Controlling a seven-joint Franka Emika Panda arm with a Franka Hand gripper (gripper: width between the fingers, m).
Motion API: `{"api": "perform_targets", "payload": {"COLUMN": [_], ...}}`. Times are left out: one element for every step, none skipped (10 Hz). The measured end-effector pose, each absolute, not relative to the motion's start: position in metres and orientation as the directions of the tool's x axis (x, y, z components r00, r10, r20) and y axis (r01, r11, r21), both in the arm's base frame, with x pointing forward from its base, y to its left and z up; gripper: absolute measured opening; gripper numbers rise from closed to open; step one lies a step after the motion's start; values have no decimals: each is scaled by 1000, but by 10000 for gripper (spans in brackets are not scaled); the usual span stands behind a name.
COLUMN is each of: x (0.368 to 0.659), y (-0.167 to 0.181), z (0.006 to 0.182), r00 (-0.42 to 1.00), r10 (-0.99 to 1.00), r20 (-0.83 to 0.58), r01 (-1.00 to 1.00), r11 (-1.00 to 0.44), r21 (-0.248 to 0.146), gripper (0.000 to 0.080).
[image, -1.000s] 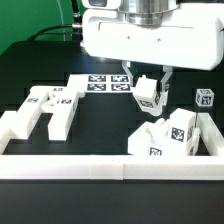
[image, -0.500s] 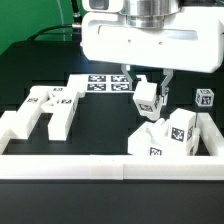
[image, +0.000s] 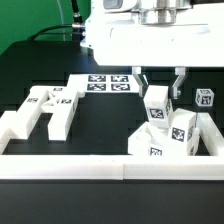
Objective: Assemble chair
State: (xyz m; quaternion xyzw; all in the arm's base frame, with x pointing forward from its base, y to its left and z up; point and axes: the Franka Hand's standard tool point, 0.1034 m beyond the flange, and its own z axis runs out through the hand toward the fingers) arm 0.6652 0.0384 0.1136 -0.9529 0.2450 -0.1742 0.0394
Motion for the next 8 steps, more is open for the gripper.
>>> {"api": "perform_targets", "payload": {"x": [661, 661, 659, 657, 657, 658, 658, 660], "y": [40, 38, 35, 31, 27, 23, 24, 26], "z": [110, 110, 108, 107, 108, 109, 108, 108], "r00": [828, 834, 851, 857, 863, 864, 863, 859], "r10": [-472, -459, -421, -407, -390, -386, -385, -381], "r20": [302, 306, 316, 316, 320, 324, 326, 343], "r01": [-447, -435, -401, -389, -375, -372, -370, -366], "r11": [-882, -889, -907, -913, -920, -922, -923, -924], "r21": [-152, -146, -130, -121, -112, -108, -109, -111], "gripper": [294, 294, 294, 294, 294, 294, 294, 294]}}
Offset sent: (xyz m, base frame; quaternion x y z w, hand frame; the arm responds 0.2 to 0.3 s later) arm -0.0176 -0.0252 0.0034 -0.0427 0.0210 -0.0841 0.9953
